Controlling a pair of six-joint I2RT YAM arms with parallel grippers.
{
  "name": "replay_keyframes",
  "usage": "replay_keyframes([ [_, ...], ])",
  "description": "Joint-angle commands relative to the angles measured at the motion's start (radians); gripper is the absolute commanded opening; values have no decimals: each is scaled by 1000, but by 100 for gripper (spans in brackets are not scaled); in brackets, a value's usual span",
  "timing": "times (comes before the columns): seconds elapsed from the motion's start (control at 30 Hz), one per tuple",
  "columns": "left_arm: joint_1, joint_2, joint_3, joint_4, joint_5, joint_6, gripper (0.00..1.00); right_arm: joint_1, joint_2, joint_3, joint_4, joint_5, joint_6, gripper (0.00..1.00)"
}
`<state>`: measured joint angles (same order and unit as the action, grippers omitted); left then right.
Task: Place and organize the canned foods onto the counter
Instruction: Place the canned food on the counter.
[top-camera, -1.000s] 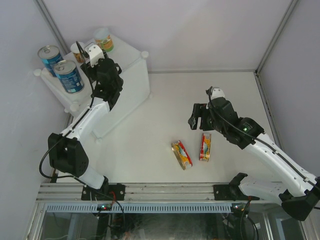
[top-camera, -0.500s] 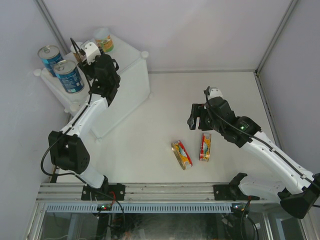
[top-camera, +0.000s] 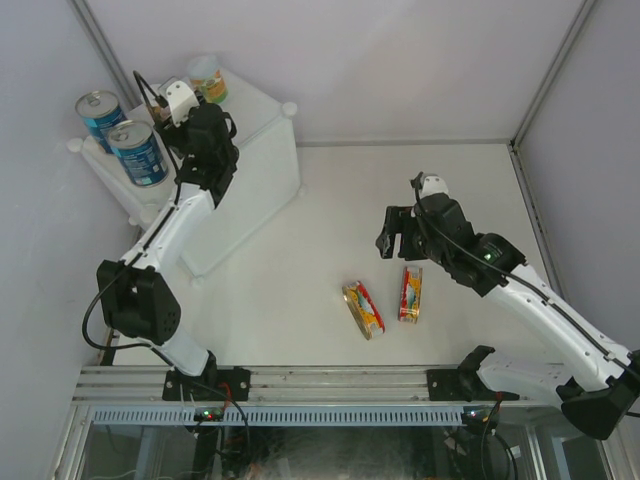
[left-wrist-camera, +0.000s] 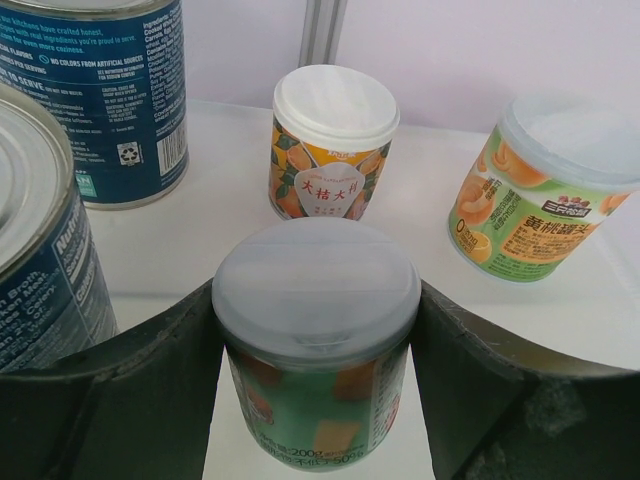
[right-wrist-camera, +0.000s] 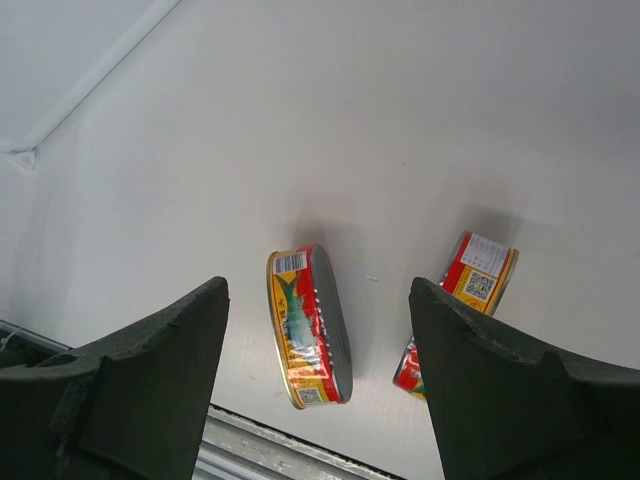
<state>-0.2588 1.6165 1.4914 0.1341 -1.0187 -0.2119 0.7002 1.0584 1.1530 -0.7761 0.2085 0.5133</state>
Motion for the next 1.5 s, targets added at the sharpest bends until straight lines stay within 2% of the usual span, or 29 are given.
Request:
replay_keyframes([
  [0.0,4,-3,45,-118,46,-74,67,-1,-40,6,27,11,5,72],
  [0.13,3,-11,67,-171,57,-93,76,0,-61,-16,45,8,14,73],
  [0.37,2,-17,120,-318,64,-154,86,2,-86,-41,65,-3,23,72],
  [0.77,-1,-26,150,-386,71,-197,90,2,-127,-62,60,-8,22,72],
  [1.47,-38,-45,194,-504,39,-284,92,11,-144,-56,55,-8,19,72],
])
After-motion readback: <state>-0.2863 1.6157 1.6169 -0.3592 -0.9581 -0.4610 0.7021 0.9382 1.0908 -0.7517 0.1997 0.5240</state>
